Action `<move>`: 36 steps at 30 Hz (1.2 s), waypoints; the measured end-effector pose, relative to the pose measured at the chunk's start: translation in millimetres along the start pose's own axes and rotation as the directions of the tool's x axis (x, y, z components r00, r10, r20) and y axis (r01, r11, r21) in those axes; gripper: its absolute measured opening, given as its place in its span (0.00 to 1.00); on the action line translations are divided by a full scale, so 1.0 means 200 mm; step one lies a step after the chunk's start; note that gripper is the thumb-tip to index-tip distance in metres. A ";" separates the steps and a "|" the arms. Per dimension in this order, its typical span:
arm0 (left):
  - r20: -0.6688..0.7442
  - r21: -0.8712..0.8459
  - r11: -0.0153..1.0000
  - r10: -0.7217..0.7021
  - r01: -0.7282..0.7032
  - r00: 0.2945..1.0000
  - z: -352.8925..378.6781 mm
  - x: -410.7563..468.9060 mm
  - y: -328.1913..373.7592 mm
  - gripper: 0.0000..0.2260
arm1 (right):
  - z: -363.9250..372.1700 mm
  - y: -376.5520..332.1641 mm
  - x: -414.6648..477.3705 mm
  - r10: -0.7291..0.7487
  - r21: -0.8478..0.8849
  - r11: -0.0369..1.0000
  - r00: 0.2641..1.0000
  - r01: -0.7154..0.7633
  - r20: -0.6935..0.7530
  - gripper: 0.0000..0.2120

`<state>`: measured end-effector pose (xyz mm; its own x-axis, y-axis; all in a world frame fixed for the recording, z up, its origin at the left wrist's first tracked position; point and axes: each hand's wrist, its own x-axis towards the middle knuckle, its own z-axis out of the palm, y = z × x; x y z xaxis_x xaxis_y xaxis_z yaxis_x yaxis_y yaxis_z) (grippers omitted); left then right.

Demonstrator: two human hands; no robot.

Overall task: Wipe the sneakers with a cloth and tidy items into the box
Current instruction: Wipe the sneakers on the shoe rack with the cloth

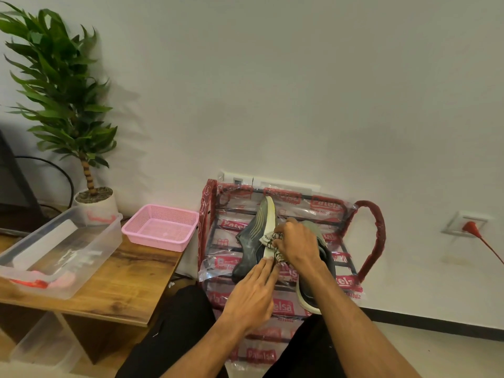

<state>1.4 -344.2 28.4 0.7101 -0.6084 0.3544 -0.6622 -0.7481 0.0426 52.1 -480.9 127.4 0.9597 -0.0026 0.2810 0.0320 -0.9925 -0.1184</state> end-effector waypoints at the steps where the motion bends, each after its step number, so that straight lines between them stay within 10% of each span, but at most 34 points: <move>1: -0.004 0.005 1.000 -0.004 0.004 1.000 0.00 0.01 0.01 0.30 | 0.00 0.01 0.00 0.017 -0.005 1.000 1.000 -0.018 -0.020 0.14; 19: -0.017 -0.129 0.992 -0.001 -0.001 1.000 0.00 -0.01 0.01 0.29 | -0.02 -0.06 0.14 -0.162 -0.065 0.981 0.960 0.182 0.227 0.13; 36: 0.024 -0.118 0.993 0.012 -0.009 1.000 0.01 -0.01 -0.01 0.27 | 0.05 -0.11 0.09 -0.096 -0.214 0.971 0.993 0.108 0.065 0.09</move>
<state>1.1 -342.5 26.2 0.7074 -0.6237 0.3325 -0.6925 -0.7059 0.1490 71.0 -458.2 126.2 0.9684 0.1007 0.2281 0.0748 -0.9900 0.1194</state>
